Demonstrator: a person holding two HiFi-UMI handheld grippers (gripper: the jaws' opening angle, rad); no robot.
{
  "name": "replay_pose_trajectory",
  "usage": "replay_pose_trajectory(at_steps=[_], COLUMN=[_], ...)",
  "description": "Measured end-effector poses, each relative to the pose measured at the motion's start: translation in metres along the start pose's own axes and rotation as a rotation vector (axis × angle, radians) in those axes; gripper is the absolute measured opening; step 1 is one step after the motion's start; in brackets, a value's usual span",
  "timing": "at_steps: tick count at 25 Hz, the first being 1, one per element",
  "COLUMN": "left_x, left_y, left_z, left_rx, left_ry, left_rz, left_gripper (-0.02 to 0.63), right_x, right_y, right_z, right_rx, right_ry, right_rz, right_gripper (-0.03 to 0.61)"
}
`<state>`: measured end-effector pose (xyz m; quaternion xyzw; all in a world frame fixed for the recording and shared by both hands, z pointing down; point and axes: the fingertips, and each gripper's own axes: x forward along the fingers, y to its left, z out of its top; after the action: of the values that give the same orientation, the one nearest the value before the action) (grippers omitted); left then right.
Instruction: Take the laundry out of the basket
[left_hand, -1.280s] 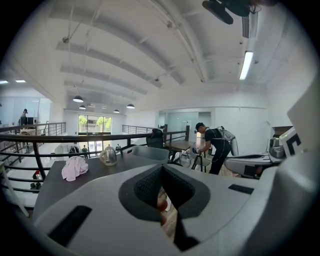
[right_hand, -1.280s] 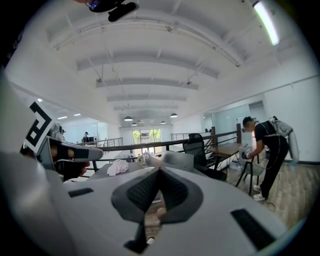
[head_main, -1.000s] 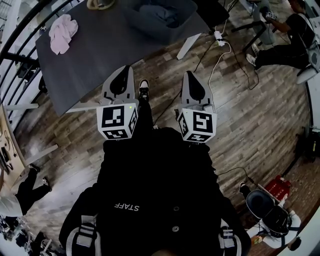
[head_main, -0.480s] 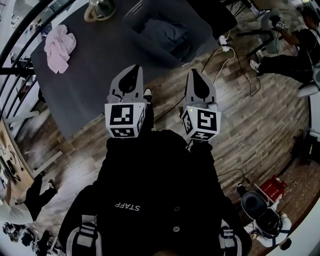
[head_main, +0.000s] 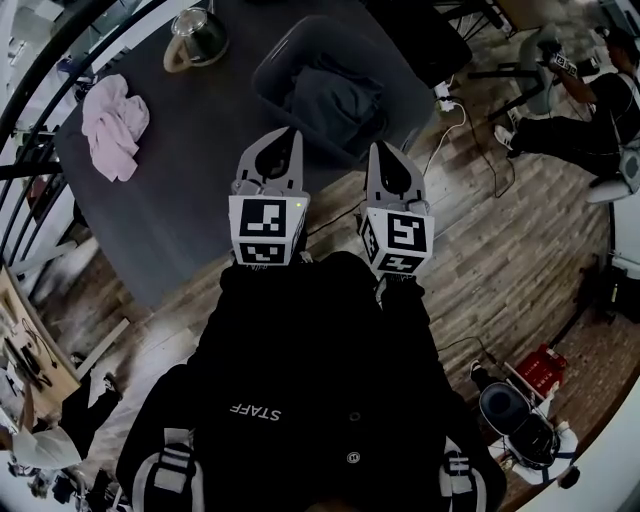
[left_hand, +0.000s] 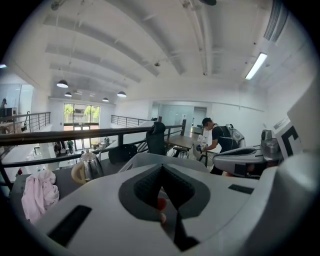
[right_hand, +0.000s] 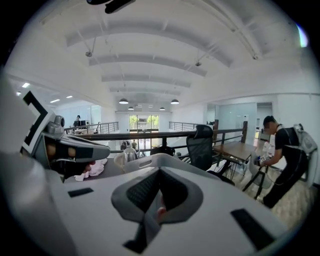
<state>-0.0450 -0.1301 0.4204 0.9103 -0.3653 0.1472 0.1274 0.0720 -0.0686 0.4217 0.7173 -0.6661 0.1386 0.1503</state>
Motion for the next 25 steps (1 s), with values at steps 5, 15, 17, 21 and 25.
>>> replay_pose_trajectory(at_steps=[5,15,17,21,25], left_x=[0.029,0.076,0.080,0.087,0.098], left_y=[0.008,0.017,0.018,0.018,0.019], left_z=[-0.011,-0.027,-0.027,-0.030,-0.031], left_rx=[-0.046,-0.116,-0.128,-0.151,-0.159], left_ry=[0.055,0.131,0.144,0.177,0.206], left_rz=[-0.016,0.047,0.064,0.093,0.118], left_gripper=[0.002,0.002,0.002,0.002,0.002], right_x=[0.027,0.074,0.081,0.095,0.111], right_y=[-0.003,-0.013,-0.014,-0.014,-0.016], right_z=[-0.006,-0.019,-0.018,-0.017,-0.020], right_rx=[0.015,-0.001,-0.018,-0.029,-0.031], right_ry=[0.057,0.144,0.158,0.196,0.237], right_rz=[0.017,0.125,0.160,0.227,0.267], right_gripper=[0.014,0.015,0.015,0.015,0.023])
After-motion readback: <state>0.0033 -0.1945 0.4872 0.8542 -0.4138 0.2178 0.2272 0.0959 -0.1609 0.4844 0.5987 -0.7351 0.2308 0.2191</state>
